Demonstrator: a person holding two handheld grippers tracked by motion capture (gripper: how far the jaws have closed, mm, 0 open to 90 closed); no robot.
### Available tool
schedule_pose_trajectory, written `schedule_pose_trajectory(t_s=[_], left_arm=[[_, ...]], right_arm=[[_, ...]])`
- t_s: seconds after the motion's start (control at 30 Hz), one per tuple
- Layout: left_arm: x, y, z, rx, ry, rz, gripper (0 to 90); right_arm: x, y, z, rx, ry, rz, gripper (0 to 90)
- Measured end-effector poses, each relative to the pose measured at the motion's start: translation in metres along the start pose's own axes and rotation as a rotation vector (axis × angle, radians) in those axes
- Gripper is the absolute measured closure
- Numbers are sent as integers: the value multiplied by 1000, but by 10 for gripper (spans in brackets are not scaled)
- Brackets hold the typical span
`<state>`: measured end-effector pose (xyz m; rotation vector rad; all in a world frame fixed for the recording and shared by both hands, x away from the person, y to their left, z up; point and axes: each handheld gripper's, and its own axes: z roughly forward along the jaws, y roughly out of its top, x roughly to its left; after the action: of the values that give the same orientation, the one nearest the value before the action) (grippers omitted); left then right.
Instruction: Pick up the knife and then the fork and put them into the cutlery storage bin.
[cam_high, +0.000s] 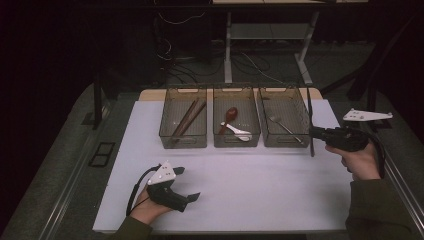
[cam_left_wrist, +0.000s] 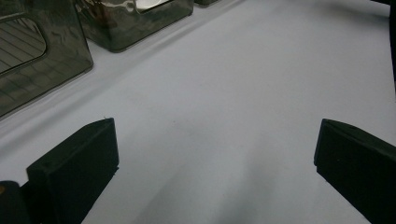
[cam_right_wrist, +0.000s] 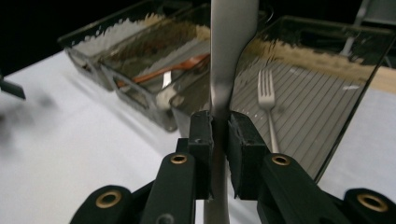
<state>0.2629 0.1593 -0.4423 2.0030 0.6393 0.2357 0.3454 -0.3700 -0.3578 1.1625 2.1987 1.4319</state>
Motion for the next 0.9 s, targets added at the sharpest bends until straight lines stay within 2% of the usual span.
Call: schedule_pose_trajectory(t_s=[0.2, 0.33, 0.47, 0.6, 0.7, 0.9], left_arm=[[0, 0, 0, -1, 0, 1, 0], [0, 0, 0, 2, 1, 0, 0], [-1, 0, 1, 2, -1, -2, 0], [-2, 0, 1, 1, -1, 0, 0], [-1, -1, 1, 0, -1, -2, 0], [-1, -1, 0, 1, 0, 0, 0]], right_arm=[[-3, 16, -1, -75, -28, 10, 798], [-2, 28, 2, -105, -79, -11, 799], [-5, 37, 5, -142, -108, -3, 799], [-11, 42, 15, -148, -142, -6, 798], [-15, 42, 24, -132, -173, -9, 798], [-23, 37, 42, -97, -195, -2, 798]])
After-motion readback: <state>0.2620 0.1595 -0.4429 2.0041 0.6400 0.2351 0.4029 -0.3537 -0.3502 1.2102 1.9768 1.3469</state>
